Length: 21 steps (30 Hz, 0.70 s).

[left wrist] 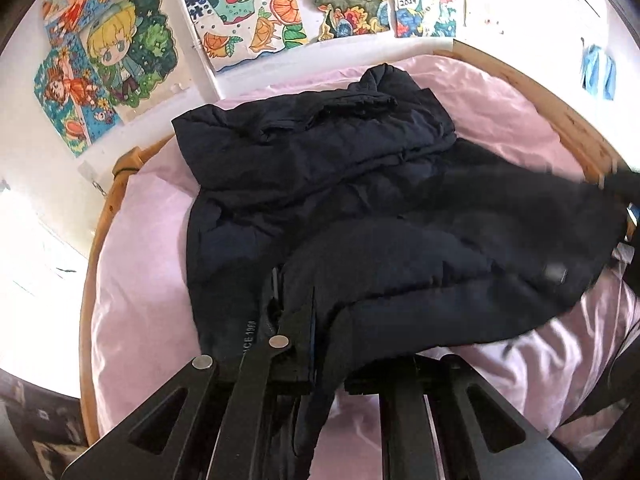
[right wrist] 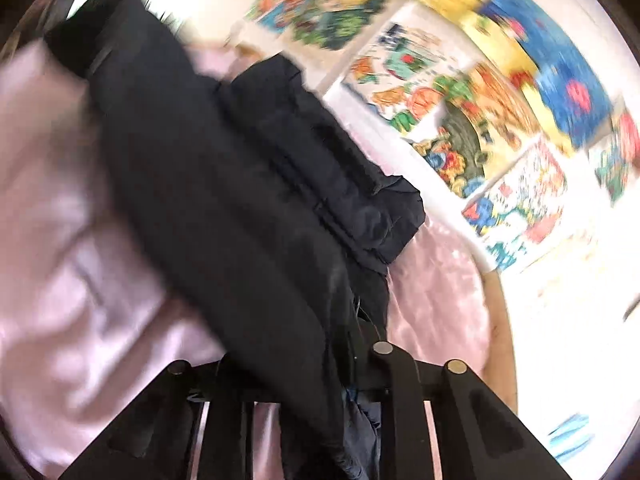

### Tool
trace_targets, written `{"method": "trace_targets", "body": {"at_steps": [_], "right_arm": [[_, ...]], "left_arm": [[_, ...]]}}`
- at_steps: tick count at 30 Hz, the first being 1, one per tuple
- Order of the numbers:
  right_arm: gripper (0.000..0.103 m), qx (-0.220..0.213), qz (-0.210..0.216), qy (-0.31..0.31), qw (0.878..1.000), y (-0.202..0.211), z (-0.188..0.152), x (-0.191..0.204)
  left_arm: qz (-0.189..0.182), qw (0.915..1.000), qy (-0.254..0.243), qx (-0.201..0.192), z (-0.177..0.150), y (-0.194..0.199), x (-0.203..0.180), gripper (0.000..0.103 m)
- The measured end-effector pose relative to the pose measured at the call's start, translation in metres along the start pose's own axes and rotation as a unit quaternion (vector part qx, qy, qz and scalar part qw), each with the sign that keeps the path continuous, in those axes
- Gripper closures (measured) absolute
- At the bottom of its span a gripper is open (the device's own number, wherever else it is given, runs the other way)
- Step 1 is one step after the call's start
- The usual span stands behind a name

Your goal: Fold large clothes

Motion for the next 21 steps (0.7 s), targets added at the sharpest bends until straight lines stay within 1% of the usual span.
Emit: {"method": "trace_targets", "body": {"at_steps": [1, 2, 3, 4, 5, 6, 7, 8, 11, 15, 17, 18, 20, 21], "right_arm": [[0.087, -0.002, 0.014, -0.03, 0.999, 0.002, 0.009, -0.011], [0.087, -0.003, 0.02, -0.046, 0.999, 0.004, 0.016, -0.016], [0.087, -0.006, 0.029, -0.07, 0.997, 0.005, 0.026, -0.027], [0.087, -0.008, 0.032, -0.085, 0.996, 0.007, 0.033, -0.032], [0.087, -0.01, 0.033, -0.096, 0.995, 0.008, 0.039, -0.037], [0.087, -0.012, 0.033, -0.104, 0.994, 0.008, 0.043, -0.041], [0.087, -0.015, 0.034, -0.112, 0.993, 0.009, 0.048, -0.045], [0.087, -0.016, 0.034, -0.116, 0.993, 0.011, 0.05, -0.044], [0.087, -0.017, 0.031, -0.112, 0.993, 0.013, 0.05, -0.043], [0.087, -0.007, 0.031, -0.104, 0.994, 0.017, 0.028, -0.038], [0.089, -0.001, 0.032, -0.1, 0.994, 0.018, 0.015, -0.036], [0.091, 0.002, 0.03, -0.099, 0.995, 0.019, 0.007, -0.034], [0.092, 0.008, 0.032, -0.098, 0.995, 0.024, -0.002, -0.031], [0.092, 0.006, 0.032, -0.099, 0.995, 0.026, -0.004, -0.032]], "left_arm": [[0.013, 0.9998, -0.013, 0.001, -0.003, -0.001, -0.002, 0.089], [0.029, 0.9991, -0.03, 0.001, -0.007, -0.003, -0.005, 0.086], [0.044, 0.998, -0.045, 0.003, -0.011, -0.006, -0.007, 0.078], [0.061, 0.9962, -0.062, 0.008, -0.017, -0.009, -0.01, 0.066], [0.074, 0.9941, -0.078, 0.013, -0.023, -0.014, -0.013, 0.06], [0.079, 0.9923, -0.094, 0.019, -0.03, -0.018, -0.016, 0.051], [0.08, 0.991, -0.105, 0.025, -0.037, -0.022, -0.017, 0.05], [0.085, 0.9893, -0.114, 0.032, -0.042, -0.025, -0.018, 0.05], [0.128, 0.9804, -0.143, 0.045, -0.06, -0.031, -0.022, 0.05], [0.155, 0.974, -0.157, 0.053, -0.088, -0.034, -0.026, 0.05], [0.178, 0.9667, -0.172, 0.065, -0.106, -0.041, -0.03, 0.052], [0.193, 0.961, -0.184, 0.073, -0.117, -0.047, -0.034, 0.053], [0.215, 0.9513, -0.204, 0.085, -0.13, -0.059, -0.037, 0.062], [0.227, 0.9457, -0.216, 0.087, -0.136, -0.064, -0.04, 0.075]]}}
Point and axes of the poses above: each gripper's, at about its wrist camera, not at the fingertips, and y roughly against the way its jaws point, x to its left, z to its top, the point moved 4 cm from there along -y, roughly the way its jaws point, and after that the axes turned 4 degrees about -z, right-handed, at the moved point
